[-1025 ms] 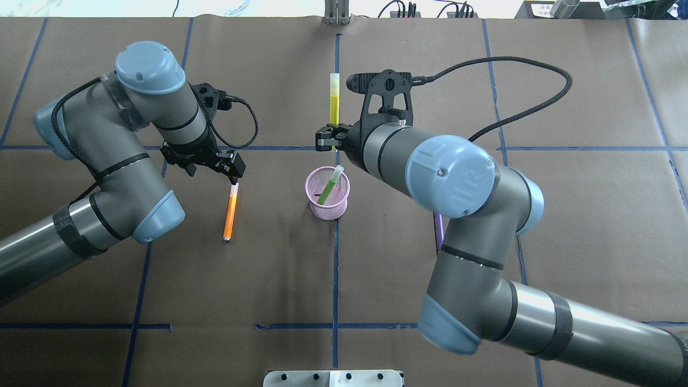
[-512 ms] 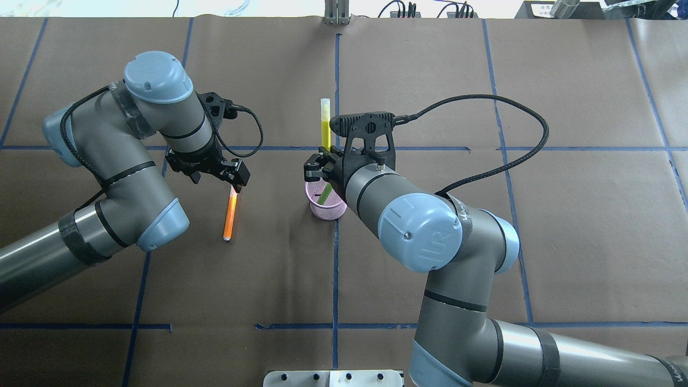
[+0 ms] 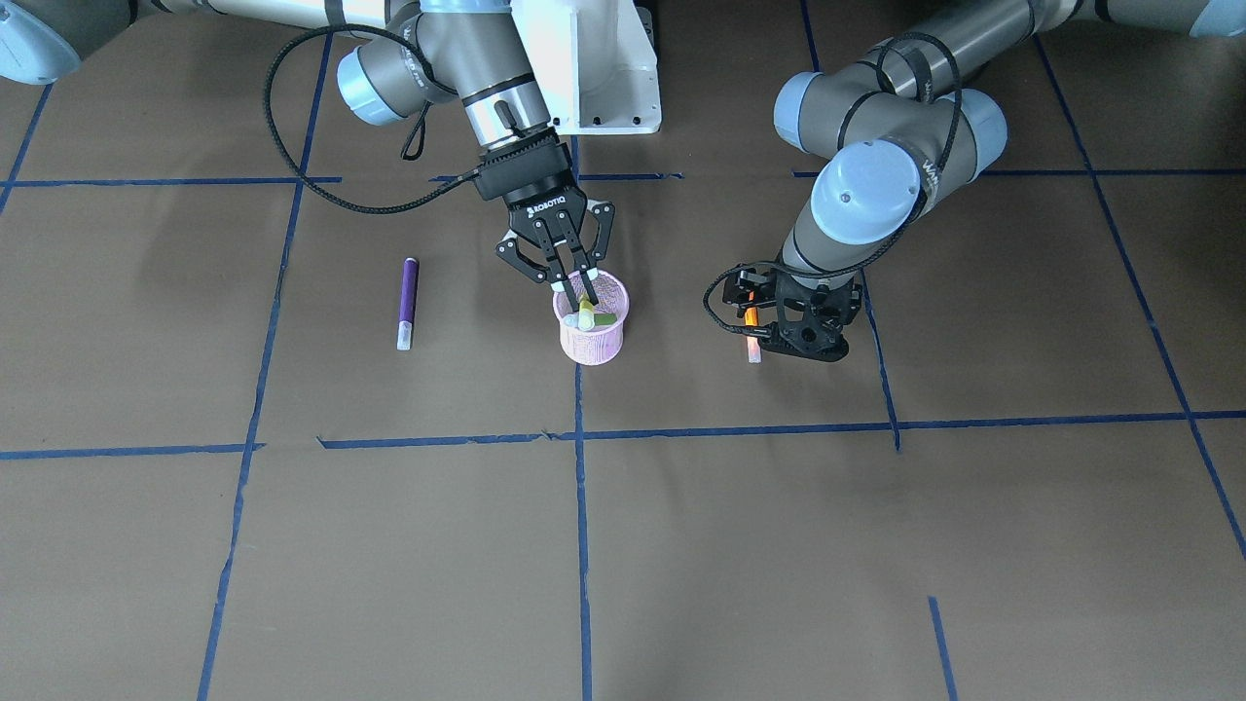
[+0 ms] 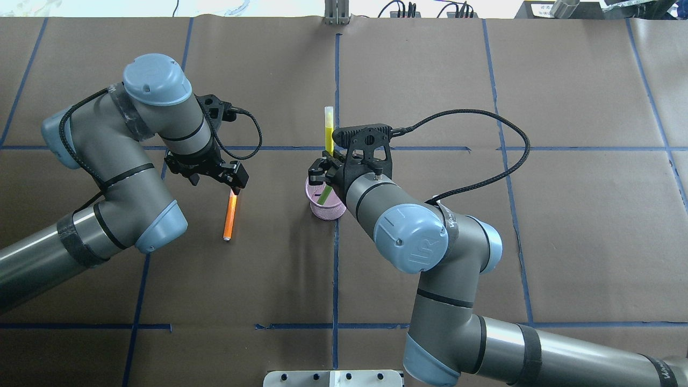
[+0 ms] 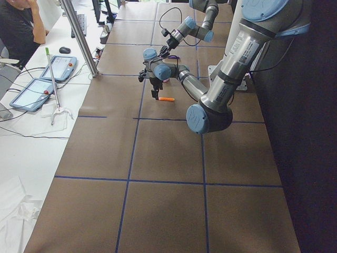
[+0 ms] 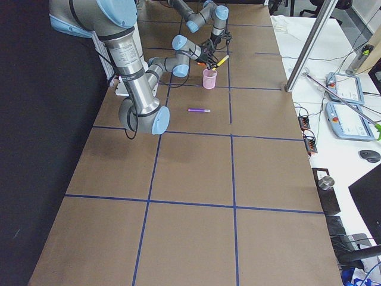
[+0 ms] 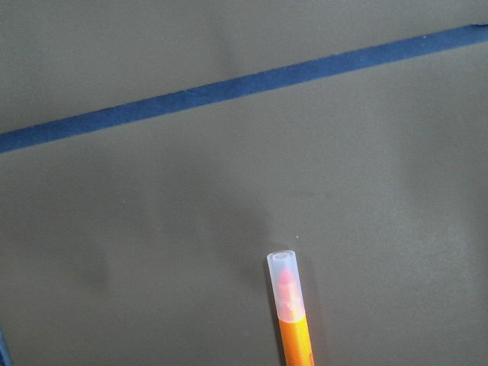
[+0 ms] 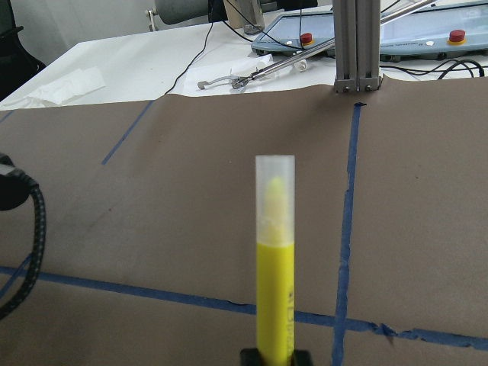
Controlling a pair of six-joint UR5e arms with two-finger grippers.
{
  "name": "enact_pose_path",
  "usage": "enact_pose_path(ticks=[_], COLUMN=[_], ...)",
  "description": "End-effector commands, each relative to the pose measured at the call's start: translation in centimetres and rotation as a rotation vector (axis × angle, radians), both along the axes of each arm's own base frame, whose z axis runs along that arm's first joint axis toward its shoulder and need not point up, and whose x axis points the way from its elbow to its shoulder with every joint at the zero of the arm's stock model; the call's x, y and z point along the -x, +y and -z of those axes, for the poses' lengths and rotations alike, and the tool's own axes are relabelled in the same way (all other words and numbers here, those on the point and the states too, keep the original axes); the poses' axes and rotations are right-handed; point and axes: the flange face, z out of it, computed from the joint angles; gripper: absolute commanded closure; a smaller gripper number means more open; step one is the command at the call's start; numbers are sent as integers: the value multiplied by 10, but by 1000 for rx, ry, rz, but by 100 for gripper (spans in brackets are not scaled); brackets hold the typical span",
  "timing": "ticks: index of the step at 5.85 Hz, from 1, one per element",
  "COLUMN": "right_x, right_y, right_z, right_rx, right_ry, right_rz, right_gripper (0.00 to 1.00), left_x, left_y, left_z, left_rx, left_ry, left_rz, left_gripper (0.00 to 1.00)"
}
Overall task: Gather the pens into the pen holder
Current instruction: 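Drop yellow highlighter into cup with right gripper while left grasps orange highlighter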
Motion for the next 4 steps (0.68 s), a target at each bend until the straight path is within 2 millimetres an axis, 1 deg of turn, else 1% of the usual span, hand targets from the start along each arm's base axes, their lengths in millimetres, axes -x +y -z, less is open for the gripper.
enact_pose_path(ticks=[1,2,3,4], right_x=[6,11,14,23], right_y=[-3,3,7,14], right_z=[3,6,3,-7], right_rx=[0,2,3,11], right_ry=[-5,-11,-7,13], right_rz=[-8,1,9,22], right_gripper=[100,100,99,98], left_x=[-10,-9,-10,-10], left_y=[10,10,10,10], left_z=[4,4,3,4], left_rx=[-3,-4,-4,-5], left_ry=[4,5,5,6], left_rz=[-20,-20,-20,-20], left_gripper=[0,0,0,0])
